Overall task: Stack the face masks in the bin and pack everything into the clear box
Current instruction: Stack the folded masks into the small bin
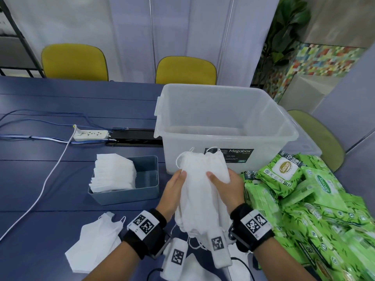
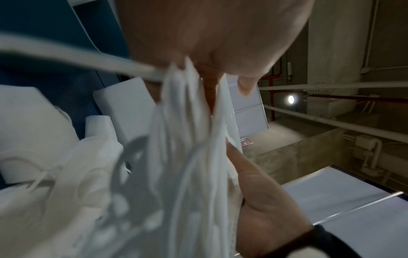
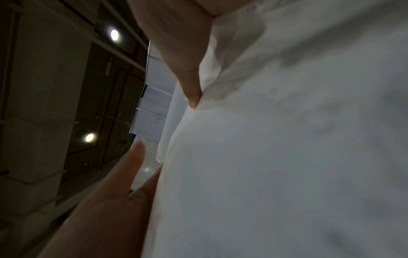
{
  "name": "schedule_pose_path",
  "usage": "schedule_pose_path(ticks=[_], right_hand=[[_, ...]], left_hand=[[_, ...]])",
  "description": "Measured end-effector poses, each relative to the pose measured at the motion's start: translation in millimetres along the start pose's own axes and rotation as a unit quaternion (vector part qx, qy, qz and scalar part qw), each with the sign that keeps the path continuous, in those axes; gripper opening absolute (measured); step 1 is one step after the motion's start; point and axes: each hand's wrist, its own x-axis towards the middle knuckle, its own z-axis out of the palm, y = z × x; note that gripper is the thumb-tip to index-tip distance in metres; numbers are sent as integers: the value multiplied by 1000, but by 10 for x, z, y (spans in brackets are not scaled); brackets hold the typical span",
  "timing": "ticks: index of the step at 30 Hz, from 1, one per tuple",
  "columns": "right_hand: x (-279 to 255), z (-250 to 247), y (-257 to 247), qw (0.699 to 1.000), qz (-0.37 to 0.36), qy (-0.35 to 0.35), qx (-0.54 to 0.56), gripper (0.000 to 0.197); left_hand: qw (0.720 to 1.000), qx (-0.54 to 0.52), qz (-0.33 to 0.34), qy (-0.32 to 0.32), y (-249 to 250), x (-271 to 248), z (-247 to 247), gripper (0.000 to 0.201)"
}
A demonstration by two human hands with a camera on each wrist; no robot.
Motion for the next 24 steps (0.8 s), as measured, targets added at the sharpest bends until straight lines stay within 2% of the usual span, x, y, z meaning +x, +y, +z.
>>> schedule_pose_path(ticks=[3,7,9,11,13,17,19,21,23,24], right_hand=[[-15,92,8,999,33,18,-4,21],[-18,93,-19,996,79,-12,31,14],[15,7,-26,991,111,-39,63,10],[66,-106,-22,985,132,-57,94,18],[101,-203,-42,983,119,-66,121,24],[117,-288,-122,978,36,-78,191,29],[94,-284,-190,974,-17,-97,206,19],[45,-228,-243,963,-32,-146,225,9],[-4,-143,-229,961,-30,-175,212,14],[-38,-103,-198,966,-59,-181,173,19]], left_hand=[[999,33,9,-9,-16,-34,37,23],[994,108,19,4,-79,-21,-75,41],[995,96,7,20,-77,-6,-160,40],[997,73,-8,33,-51,8,-235,38],[997,63,-19,37,-35,20,-303,36],[997,58,-35,43,-66,49,-371,35],[997,60,-35,36,-62,43,-345,33],[997,57,-36,24,-56,44,-309,29],[998,43,-42,16,-47,58,-264,26],[998,31,-44,11,-32,62,-237,24]])
